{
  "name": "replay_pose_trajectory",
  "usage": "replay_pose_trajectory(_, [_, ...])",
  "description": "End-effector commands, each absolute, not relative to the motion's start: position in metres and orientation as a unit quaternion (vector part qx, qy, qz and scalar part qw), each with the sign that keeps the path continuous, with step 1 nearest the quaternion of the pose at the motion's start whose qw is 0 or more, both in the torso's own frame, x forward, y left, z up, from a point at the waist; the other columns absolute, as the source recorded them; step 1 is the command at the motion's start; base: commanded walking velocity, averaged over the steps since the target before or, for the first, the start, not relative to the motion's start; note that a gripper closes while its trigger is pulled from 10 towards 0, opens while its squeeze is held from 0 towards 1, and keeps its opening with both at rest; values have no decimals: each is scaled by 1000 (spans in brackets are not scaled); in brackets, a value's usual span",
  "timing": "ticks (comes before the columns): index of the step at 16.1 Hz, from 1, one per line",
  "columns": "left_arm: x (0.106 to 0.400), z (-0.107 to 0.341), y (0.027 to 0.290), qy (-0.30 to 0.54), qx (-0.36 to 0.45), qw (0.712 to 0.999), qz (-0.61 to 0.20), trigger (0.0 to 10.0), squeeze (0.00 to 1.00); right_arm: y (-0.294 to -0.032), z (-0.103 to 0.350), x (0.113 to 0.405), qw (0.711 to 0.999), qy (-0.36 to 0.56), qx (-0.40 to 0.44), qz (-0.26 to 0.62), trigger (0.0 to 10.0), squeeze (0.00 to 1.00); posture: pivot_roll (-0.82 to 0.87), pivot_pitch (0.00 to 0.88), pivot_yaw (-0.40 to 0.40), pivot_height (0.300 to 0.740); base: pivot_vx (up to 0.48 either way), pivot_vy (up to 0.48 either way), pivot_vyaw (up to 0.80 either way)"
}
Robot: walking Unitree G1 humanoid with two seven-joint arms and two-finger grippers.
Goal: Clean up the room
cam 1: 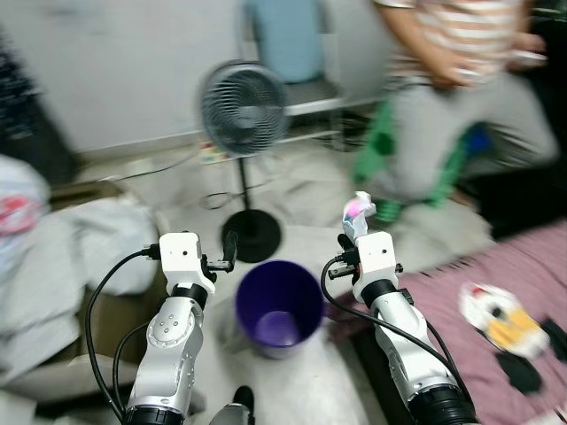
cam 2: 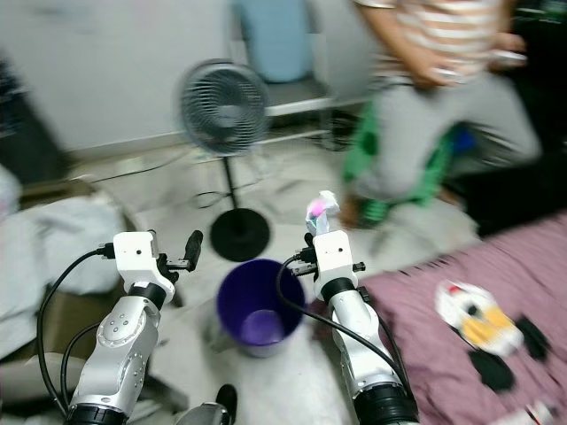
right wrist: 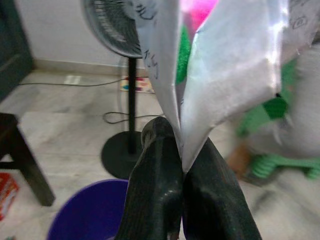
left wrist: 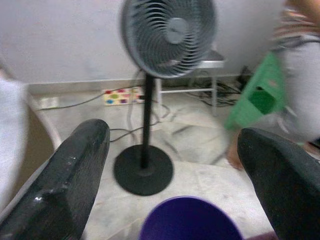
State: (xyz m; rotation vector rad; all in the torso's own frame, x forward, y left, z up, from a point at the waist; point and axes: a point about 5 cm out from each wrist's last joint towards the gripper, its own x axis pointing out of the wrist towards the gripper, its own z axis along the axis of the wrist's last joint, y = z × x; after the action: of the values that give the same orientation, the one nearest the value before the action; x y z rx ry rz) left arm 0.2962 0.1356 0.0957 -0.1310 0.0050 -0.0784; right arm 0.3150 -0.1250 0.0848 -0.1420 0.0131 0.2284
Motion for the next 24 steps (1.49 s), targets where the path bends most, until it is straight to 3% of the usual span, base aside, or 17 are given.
replay_pose_trajectory(1, [297, 95, 135, 8, -66, 997, -42, 10000, 0, -125, 86, 315, 991, 4, -69, 115, 10000, 0, -39, 132, 7, 740, 0, 0, 800])
replay_pose_trajectory(7, [296, 96, 134, 3, -74, 996, -52, 10000, 0, -124, 86, 315, 991, 2, -67, 116, 10000, 0, -40, 135, 7, 740, 0, 0, 769])
replay_pose_trajectory(15, [296, 98, 130, -4, -86, 994, -71, 10000, 0, -127, 86, 316, 993, 7, -54, 109, 10000, 0, -46, 136, 5, 740, 0, 0, 0])
replay_pose_trajectory(21, [295, 99, 128, -6, -92, 993, -80, 10000, 0, -128, 84, 317, 993, 12, -50, 105, 10000, 0, -46, 137, 4, 740, 0, 0, -780])
replay_pose_trajectory(24, [294, 101, 127, -15, -103, 990, -96, 10000, 0, -128, 84, 316, 993, 12, -51, 107, 10000, 0, -45, 135, 3, 740, 90, 0, 0])
